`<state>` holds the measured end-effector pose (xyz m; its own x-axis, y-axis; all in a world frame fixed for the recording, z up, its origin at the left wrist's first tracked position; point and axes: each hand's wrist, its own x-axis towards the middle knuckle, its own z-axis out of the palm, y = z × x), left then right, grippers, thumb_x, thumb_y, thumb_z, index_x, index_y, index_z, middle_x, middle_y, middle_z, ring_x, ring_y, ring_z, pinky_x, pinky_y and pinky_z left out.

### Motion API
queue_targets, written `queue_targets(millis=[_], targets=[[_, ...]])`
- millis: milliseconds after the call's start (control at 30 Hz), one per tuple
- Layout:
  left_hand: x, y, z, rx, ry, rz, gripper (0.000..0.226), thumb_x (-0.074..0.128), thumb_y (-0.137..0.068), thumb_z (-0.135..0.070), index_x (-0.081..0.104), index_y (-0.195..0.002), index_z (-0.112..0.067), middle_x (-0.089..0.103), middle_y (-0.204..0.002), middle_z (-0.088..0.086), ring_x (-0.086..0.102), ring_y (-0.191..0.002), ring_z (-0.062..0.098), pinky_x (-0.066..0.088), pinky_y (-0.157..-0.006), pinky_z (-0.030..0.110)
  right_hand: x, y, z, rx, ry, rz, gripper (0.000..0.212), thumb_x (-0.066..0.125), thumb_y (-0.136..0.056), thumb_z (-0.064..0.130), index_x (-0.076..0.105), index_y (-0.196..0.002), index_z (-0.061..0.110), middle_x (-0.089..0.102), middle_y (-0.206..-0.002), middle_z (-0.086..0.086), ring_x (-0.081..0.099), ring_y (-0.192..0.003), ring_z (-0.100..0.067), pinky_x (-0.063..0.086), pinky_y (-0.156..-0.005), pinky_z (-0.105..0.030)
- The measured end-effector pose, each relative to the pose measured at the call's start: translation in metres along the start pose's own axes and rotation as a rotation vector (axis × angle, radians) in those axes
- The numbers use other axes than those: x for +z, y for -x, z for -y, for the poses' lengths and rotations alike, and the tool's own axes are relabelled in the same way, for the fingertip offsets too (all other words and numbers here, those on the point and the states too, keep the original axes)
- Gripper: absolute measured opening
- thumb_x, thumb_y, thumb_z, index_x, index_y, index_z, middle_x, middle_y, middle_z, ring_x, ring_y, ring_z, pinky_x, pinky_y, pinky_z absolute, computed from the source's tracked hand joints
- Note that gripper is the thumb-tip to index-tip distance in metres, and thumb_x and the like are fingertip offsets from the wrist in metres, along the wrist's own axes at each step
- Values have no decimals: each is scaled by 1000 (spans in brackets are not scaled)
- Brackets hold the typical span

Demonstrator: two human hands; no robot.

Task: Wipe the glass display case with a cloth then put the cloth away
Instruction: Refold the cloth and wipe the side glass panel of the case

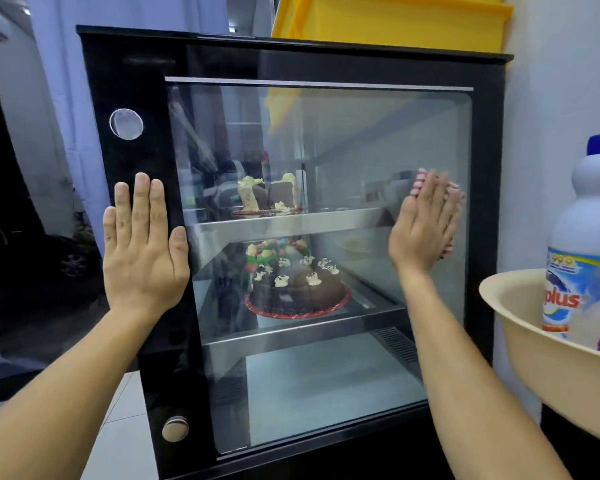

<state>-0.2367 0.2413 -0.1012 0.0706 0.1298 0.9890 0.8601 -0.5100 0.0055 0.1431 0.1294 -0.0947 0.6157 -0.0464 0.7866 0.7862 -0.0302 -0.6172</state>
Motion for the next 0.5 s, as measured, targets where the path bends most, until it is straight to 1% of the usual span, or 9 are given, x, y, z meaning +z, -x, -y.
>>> queue_targets(millis=[67,100,167,233,267,333,367,400,500], targets=[[1,2,0,6,-7,3,67,26,-108,-36,5,-167,-12,-2,-175,5,-9,-161,22,-5,-131,42,16,62,-6,-406,20,94,59,32,-109,36,32,-164,17,21,-172,-5,13,-161,-34,10,-130,-54],[0,2,0,9,-7,8,67,26,-108,-35,4,-167,-12,-3,-175,4,-9,-161,22,-5,-131,42,18,101,-18,-550,6,135,58,38,-106,33,36,-162,16,26,-170,-8,15,-160,-37,14,-128,-60],[0,1,0,1,-7,20,67,26,-109,-35,5,-167,-12,-3,-175,5,-9,-161,23,-5,-131,43,12,161,-56,-631,49,191,60,43,-103,32,36,-161,16,31,-168,-11,15,-159,-40,20,-123,-68],[0,2,0,2,-8,18,66,26,-109,-35,6,-167,-11,-1,-175,6,-7,-161,24,-4,-131,43,12,169,-82,-410,89,183,62,38,-105,35,29,-163,16,24,-171,-12,12,-160,-41,16,-124,-68],[-1,2,0,2,-11,14,66,26,-109,-35,6,-167,-11,0,-175,6,-7,-161,25,-4,-131,43,12,156,-75,-189,50,163,63,31,-106,40,25,-165,15,19,-172,-11,9,-160,-41,14,-125,-67],[-1,1,-1,-1,-14,15,65,25,-109,-35,5,-167,-12,-1,-175,6,-8,-161,24,-4,-131,43,13,113,-28,261,-61,84,71,16,-104,50,18,-167,17,11,-174,-9,2,-160,-40,8,-127,-63],[-1,1,-2,1,-12,20,65,25,-110,-35,5,-167,-12,-1,-175,5,-8,-161,23,-4,-131,43,15,95,4,325,-86,74,73,11,-102,52,15,-167,18,8,-175,-7,-1,-161,-40,3,-128,-59],[-2,1,-1,3,-11,21,65,26,-110,-34,5,-167,-12,-2,-175,5,-9,-161,23,-5,-131,42,18,87,34,249,-89,86,72,11,-102,50,13,-167,19,5,-175,-6,-3,-161,-39,-3,-129,-56],[-1,2,2,14,-10,21,66,28,-109,-33,5,-167,-13,-3,-175,4,-10,-161,22,-5,-131,42,34,122,89,-417,-30,137,64,28,-106,35,14,-166,17,4,-173,-6,0,-161,-39,-4,-129,-53]])
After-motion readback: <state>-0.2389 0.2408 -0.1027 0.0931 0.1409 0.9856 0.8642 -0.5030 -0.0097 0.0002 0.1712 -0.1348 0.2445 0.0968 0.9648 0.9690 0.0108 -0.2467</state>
